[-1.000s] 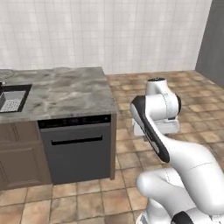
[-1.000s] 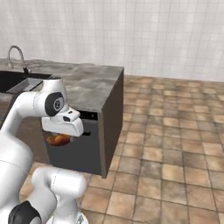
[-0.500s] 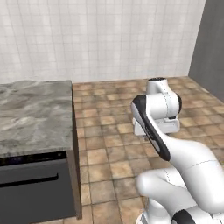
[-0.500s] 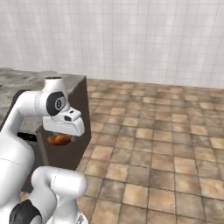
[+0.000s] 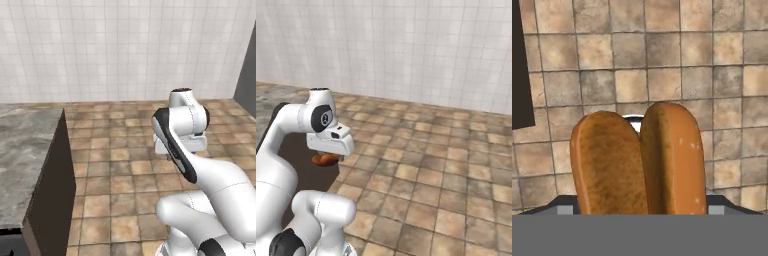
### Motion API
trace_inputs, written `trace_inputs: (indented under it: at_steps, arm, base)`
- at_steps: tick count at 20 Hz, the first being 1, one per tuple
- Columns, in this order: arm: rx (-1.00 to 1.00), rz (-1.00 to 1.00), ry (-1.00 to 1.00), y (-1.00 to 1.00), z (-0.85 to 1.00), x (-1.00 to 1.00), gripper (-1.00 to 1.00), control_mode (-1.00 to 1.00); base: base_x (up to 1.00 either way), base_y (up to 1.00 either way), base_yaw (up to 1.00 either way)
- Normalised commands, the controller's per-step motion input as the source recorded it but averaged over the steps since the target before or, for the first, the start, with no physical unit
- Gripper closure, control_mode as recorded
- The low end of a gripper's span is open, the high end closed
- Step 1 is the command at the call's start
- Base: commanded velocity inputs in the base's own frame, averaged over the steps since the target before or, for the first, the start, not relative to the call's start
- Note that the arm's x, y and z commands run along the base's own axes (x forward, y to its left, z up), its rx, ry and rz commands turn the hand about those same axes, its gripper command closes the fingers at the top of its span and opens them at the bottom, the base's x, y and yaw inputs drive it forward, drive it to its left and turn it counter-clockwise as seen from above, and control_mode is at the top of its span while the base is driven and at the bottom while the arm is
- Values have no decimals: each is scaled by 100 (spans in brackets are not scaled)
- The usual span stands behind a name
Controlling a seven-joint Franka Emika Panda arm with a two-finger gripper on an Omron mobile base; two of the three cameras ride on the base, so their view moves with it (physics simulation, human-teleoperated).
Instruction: Move the hot dog bun to the plate on the dining table and place the condiment next to that plate. Then navigate to the fridge and take the sausage and place it on the plate as well.
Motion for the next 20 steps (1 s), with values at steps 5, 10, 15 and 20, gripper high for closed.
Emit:
trace_inputs:
  at_steps: [5, 10, 15, 20]
  arm:
    - [0, 0, 0, 0, 0, 0, 100, 100]
    - [0, 0, 0, 0, 0, 0, 100, 100]
    - [0, 0, 0, 0, 0, 0, 100, 100]
    - [0, 0, 0, 0, 0, 0, 100, 100]
  base:
    - [100, -56, 36]
    - [100, -56, 37]
    - [100, -61, 36]
    - [100, -67, 34]
